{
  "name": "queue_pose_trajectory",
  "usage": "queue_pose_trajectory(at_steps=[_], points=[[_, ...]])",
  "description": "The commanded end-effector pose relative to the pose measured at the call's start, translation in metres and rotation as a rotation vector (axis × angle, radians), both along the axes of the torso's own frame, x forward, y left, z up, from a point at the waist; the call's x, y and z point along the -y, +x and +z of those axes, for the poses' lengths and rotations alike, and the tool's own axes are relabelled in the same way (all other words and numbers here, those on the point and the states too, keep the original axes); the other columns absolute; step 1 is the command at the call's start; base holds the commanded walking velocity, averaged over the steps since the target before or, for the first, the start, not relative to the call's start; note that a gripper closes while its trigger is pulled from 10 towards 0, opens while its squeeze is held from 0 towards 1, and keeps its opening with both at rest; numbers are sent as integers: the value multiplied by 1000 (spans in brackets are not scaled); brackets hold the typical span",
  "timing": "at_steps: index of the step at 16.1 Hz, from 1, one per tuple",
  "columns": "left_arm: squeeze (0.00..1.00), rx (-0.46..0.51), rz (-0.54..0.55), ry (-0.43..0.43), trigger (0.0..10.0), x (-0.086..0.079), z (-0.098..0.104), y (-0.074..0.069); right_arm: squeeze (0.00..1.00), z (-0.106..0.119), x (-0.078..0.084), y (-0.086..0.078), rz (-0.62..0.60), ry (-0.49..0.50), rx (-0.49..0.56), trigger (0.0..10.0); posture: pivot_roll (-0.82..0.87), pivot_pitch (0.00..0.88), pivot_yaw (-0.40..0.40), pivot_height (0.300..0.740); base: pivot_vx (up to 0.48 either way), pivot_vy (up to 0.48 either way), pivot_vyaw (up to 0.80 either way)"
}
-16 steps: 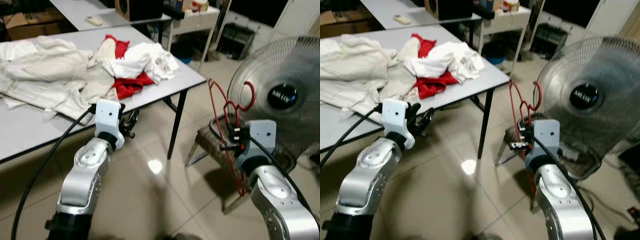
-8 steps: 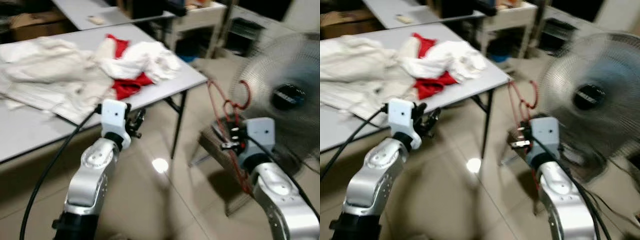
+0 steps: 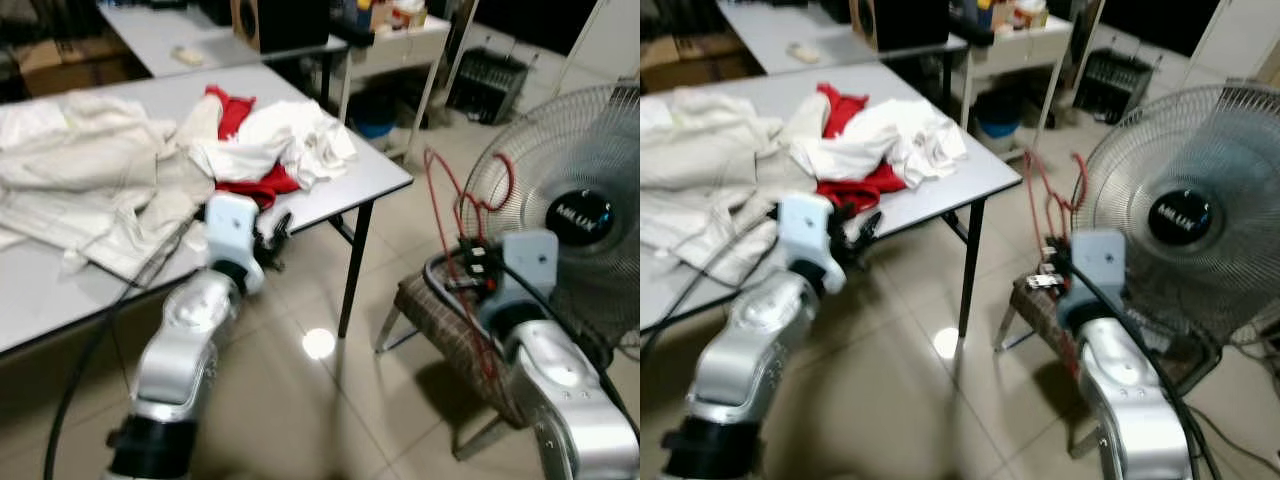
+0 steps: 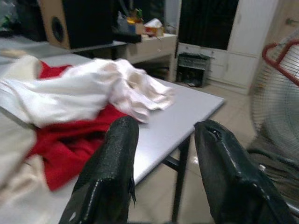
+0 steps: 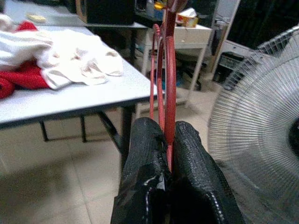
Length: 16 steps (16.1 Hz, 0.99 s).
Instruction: Hang hanger
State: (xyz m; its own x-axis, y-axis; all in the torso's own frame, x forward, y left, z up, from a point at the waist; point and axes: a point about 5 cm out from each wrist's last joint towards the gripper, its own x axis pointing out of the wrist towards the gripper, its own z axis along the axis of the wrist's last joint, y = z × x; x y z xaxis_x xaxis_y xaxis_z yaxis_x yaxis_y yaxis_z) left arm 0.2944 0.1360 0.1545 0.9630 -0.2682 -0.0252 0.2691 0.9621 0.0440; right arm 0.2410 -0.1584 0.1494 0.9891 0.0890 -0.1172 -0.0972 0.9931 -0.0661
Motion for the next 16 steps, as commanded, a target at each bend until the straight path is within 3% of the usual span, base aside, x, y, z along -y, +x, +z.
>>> queue_pose_trajectory(at_steps=[1,16], points=[[0,4,-8,-1,10000,4,1,2,0,4,6,0,-14,-14,19,10000,-71,33,-62,740,315,0,-800],[0,31,-5,5,10000,3,9,14,0,6,3,3,-8,-30,53,10000,-66,20,-28,740,315,0,0]])
